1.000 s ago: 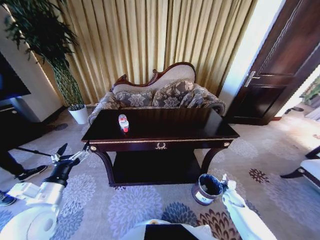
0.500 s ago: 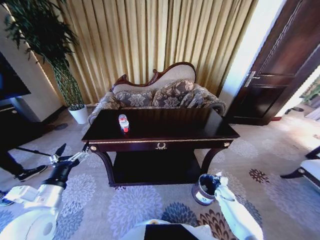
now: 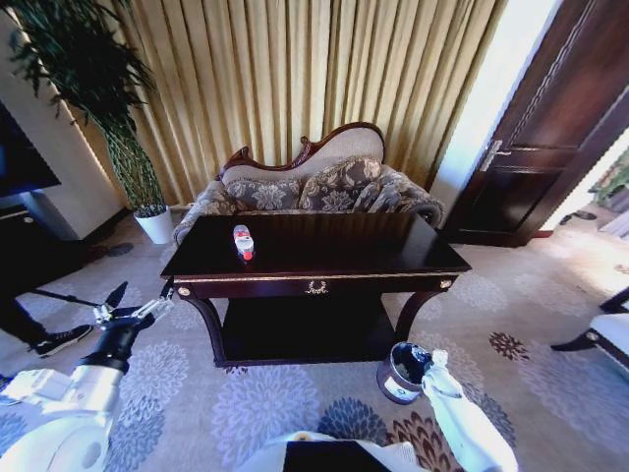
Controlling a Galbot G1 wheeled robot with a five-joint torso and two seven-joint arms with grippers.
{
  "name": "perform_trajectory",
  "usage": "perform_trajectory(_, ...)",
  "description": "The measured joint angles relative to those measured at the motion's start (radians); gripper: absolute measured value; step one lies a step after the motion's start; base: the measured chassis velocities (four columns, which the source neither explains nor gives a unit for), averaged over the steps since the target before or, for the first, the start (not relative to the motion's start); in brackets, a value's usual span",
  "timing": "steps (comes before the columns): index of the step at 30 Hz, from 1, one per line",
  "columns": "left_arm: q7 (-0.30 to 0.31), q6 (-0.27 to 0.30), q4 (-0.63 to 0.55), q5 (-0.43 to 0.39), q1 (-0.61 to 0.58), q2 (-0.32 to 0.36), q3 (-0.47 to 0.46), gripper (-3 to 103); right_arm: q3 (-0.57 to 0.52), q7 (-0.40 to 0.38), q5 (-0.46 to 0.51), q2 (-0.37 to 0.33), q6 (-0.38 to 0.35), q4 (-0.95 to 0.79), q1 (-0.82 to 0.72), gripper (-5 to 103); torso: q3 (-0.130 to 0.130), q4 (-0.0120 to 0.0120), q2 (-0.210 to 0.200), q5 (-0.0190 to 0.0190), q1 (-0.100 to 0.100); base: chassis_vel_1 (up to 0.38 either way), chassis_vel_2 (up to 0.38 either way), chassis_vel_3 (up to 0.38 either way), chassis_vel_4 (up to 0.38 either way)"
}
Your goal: Move to the front of the table and place the trash on the table into the trash bin.
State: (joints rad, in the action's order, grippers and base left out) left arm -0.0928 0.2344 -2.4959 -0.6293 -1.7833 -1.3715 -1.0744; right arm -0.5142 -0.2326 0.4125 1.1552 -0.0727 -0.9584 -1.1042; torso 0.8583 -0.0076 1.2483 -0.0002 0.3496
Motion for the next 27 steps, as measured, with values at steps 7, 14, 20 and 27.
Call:
perform_trajectory(7, 0.000, 0.000, -0.001, 0.000, -0.002, -0.001, -0.001, 100, -0.005, -0.001, 0.003, 0.004, -0.001, -0.012, -0.010, 100, 0.000, 0.0001, 0.000, 0.0000, 0.000, 0.000, 0.000, 0.000, 0.000)
perform_trajectory(14, 0.000, 0.000, 0.002, -0.002, 0.000, -0.004, -0.001, 100, -0.013, -0.004, 0.008, 0.004, -0.001, -0.047, -0.029, 100, 0.000, 0.0003, 0.000, 0.0002, 0.000, 0.000, 0.000, 0.000, 0.000)
perform_trajectory(20, 0.000, -0.001, 0.003, -0.004, 0.001, -0.011, 0.000, 100, -0.030, 0.028, 0.059, -0.046, 0.026, -0.377, -0.148, 100, 0.000, 0.0000, 0.000, 0.0000, 0.000, 0.000, 0.000, 0.000, 0.000)
perform_trajectory(27, -0.002, -0.001, 0.007, -0.002, 0.001, -0.017, 0.007, 100, -0.101, 0.084, 0.160, -0.064, -0.018, -0.853, -0.305, 100, 0.000, 0.0004, 0.000, -0.0003, 0.000, 0.000, 0.000, 0.000, 0.000)
